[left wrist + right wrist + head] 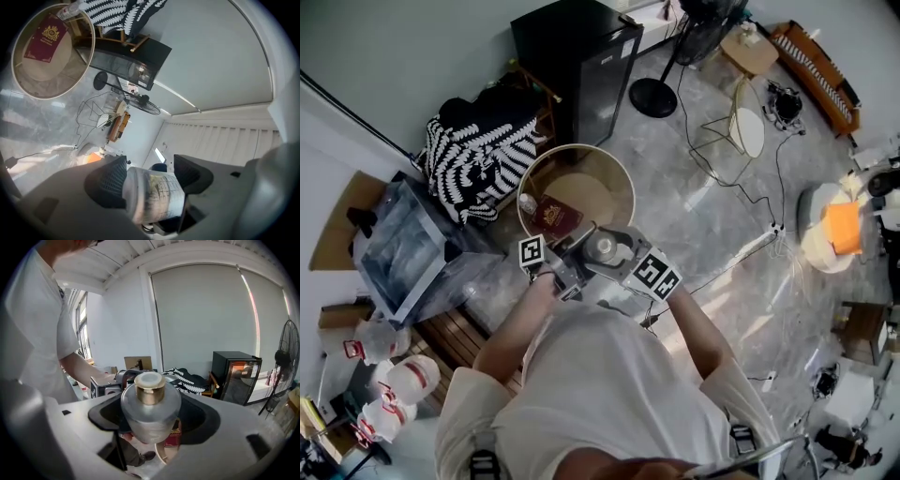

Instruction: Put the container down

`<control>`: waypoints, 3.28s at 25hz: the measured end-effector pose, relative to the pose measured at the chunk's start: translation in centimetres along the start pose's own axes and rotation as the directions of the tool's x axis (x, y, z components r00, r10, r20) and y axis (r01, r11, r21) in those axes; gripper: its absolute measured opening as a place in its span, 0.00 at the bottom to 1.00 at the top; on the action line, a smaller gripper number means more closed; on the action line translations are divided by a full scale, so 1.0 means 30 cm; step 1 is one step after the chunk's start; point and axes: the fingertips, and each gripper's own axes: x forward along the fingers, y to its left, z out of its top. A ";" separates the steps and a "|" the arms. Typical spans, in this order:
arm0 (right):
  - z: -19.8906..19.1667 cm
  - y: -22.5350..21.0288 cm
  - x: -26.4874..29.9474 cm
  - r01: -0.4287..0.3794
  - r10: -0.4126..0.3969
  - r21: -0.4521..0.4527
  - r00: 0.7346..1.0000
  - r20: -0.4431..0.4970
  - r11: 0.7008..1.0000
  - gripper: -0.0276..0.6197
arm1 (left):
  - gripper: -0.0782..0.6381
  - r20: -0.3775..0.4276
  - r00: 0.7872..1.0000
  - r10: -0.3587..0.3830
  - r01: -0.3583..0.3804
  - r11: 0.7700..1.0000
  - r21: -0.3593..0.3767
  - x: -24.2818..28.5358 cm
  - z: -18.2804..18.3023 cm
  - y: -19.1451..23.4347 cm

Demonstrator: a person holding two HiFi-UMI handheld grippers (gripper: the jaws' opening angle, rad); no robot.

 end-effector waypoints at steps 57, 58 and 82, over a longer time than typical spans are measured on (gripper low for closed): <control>-0.101 -0.719 0.231 -0.245 0.247 0.032 0.968 -0.051 0.969 0.56 | 0.52 0.321 0.946 -0.044 0.056 0.998 -0.028 0.356 0.669 0.148; -0.113 -0.733 0.237 -0.258 0.260 0.036 0.964 -0.052 0.965 0.56 | 0.52 0.340 0.939 -0.046 0.058 0.998 -0.026 0.357 0.683 0.161; -0.510 -0.959 0.617 -0.293 0.311 0.127 0.937 -0.159 0.948 0.56 | 0.52 0.569 0.822 0.008 -0.008 1.000 -0.002 0.114 1.002 0.534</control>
